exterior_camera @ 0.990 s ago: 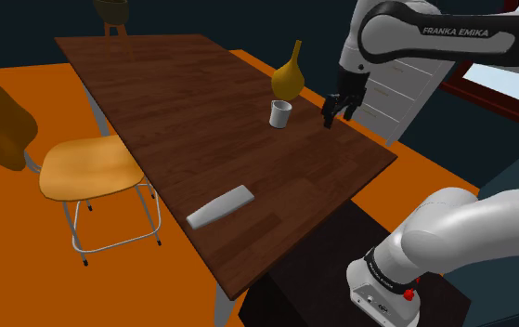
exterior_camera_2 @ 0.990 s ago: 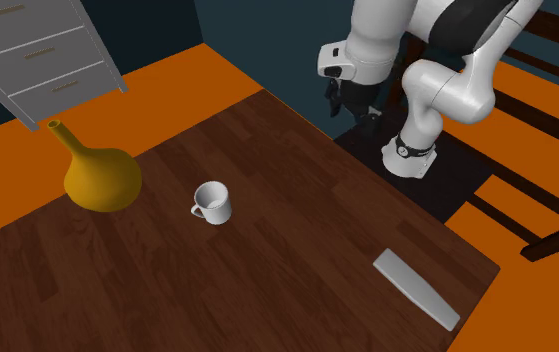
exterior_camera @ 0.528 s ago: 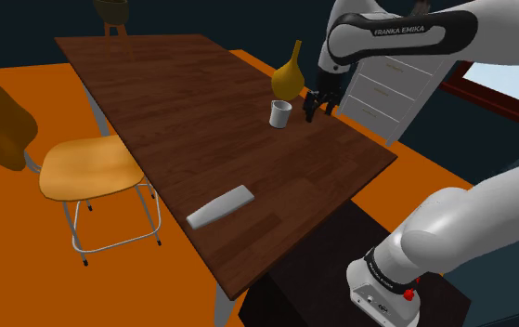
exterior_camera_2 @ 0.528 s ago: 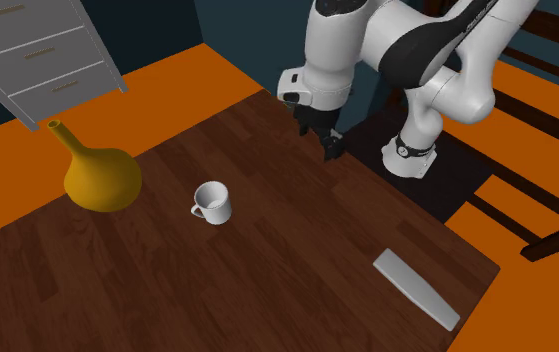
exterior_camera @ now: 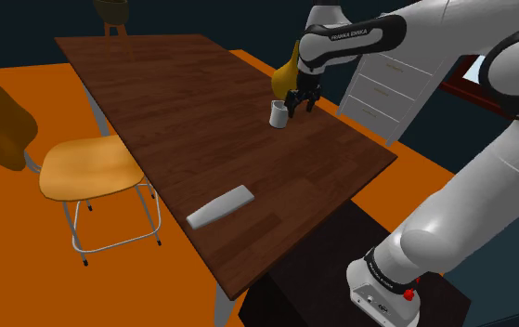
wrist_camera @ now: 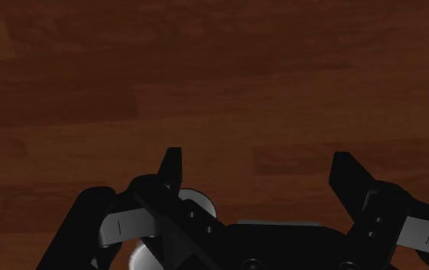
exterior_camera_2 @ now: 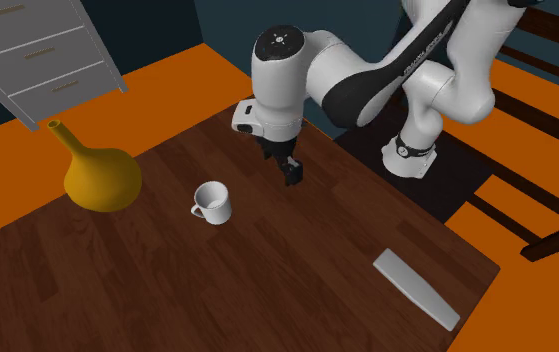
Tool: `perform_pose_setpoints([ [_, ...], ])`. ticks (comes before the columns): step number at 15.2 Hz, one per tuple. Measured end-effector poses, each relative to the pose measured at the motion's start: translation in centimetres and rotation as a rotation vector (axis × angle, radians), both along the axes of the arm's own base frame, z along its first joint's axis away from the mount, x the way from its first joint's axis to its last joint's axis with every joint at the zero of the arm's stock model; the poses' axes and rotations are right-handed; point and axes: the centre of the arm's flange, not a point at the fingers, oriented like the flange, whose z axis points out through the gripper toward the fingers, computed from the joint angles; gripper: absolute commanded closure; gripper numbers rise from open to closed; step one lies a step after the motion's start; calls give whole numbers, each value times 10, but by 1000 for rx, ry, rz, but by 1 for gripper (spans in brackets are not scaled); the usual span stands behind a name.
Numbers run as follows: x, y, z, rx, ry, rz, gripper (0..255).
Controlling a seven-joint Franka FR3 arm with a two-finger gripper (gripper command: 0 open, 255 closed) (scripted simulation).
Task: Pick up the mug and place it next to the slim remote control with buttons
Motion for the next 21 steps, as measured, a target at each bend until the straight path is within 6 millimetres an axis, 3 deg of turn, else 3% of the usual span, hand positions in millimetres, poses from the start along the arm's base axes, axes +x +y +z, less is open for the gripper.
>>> perform_pose_setpoints([
  [6, 73, -20, -27, -1, -17, -3, 0],
  [13, 146, -46, -57, -1, -35, -6, 0],
  [21, 152, -48, -96, -1, -37, -6, 0],
])
